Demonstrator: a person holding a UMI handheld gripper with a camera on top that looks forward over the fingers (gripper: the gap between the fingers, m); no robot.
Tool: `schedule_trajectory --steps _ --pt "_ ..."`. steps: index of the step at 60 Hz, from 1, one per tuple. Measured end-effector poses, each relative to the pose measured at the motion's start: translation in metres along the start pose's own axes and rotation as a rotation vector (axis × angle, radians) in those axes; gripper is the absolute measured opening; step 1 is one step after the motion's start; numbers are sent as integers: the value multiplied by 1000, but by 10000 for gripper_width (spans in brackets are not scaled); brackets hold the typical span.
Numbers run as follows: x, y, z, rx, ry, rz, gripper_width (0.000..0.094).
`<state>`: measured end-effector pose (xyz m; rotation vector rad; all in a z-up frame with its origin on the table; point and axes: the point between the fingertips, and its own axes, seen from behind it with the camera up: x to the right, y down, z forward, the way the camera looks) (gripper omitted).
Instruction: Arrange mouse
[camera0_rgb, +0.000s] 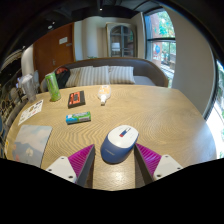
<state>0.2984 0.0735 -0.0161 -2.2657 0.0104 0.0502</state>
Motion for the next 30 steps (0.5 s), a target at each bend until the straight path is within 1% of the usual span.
schedule_trajectory --steps 8,13,16,20,25,28,30 --pt "-6 -21 25 22 -4 -13 820" --pt "-9 -32 36 33 -3 -9 791" --pt "-9 -35 43 29 9 -6 722" --pt "-6 -37 44 31 29 4 559" --pt "-7 -36 43 33 26 -3 526" --pt "-6 -34 44 4 24 14 494" --pt "-4 -33 41 -25 33 24 448"
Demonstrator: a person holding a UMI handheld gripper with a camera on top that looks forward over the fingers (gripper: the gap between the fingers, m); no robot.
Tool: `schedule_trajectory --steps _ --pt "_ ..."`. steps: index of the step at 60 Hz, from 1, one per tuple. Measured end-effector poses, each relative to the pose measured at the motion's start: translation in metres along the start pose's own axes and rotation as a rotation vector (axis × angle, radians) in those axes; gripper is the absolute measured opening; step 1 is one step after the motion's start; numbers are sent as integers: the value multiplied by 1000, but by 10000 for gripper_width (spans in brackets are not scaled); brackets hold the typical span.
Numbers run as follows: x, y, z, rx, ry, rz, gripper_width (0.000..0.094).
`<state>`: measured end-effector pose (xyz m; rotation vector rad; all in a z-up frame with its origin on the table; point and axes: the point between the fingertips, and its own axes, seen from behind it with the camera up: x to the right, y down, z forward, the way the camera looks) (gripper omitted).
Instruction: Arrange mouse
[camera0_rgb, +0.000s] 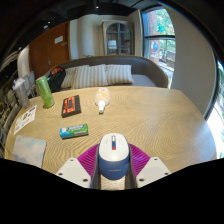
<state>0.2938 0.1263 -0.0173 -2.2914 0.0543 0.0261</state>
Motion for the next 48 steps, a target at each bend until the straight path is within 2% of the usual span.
schedule_trajectory --steps 2,4,9,14,17,20,25,32,37,44,46,48 --pt "2 -1 -5 -30 13 23 416" --pt "3 -11 -16 -24 26 51 401" --pt "-8 -64 -59 84 61 80 389" --pt "-62 -119 -111 204 16 76 388" --pt "-101 -140 -137 241 4 42 387" --pt "-153 -141 -143 267 -29 22 385" --pt "-229 -116 -155 250 -74 1 386" --pt "-307 -26 -117 150 -91 6 385" --pt "-323 26 -94 64 -62 22 386" --pt "-329 64 -79 24 5 7 387" --pt "-327 75 -77 5 23 -2 428" --pt "-328 68 -77 46 29 -8 455"
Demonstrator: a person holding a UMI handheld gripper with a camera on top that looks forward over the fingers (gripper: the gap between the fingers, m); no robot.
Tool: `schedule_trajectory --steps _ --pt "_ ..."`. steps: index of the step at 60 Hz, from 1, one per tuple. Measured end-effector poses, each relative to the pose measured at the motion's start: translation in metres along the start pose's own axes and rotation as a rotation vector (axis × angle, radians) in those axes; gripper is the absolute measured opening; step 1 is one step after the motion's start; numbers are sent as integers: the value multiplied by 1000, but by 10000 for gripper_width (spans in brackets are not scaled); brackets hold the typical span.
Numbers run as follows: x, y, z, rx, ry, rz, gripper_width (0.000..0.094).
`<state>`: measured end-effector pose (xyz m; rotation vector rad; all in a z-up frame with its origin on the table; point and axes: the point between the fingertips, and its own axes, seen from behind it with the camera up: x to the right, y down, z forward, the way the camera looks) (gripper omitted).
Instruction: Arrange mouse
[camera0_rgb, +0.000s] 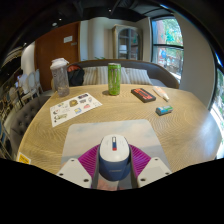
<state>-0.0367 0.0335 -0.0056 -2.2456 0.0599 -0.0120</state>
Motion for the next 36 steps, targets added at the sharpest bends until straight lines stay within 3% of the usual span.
schedule_trajectory --steps 7,9,10,12,14,21,27,36 --pt "0 7 0 -69 -20 29 574" --pt "-2 8 -4 -100 -32 38 686" --pt "-1 10 -6 -116 -31 40 801" --pt "2 12 -12 -141 -11 37 874" --pt "10 14 -20 -153 8 27 814" --pt "17 22 -64 -149 6 6 840" --pt "13 53 -115 -194 -35 -11 841" --pt "38 100 -177 -260 -3 -41 843"
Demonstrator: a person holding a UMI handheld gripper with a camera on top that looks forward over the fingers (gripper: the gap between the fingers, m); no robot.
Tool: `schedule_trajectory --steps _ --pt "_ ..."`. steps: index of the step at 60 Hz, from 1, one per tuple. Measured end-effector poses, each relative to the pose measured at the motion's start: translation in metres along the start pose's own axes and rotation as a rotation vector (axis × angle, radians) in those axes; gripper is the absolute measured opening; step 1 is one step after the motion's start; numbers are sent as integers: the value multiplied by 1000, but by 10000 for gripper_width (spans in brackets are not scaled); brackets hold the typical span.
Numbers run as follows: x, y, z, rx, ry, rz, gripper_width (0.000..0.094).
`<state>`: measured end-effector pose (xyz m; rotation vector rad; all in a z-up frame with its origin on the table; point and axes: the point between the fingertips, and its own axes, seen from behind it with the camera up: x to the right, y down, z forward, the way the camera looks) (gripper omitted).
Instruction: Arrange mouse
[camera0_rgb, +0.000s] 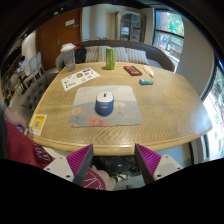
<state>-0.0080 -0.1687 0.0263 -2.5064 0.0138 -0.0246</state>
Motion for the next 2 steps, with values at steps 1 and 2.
schedule_trajectory --steps 1,2 --pt "2 3 -2 1 -2 4 844" --pt "5 6 -5 1 -2 9 845"
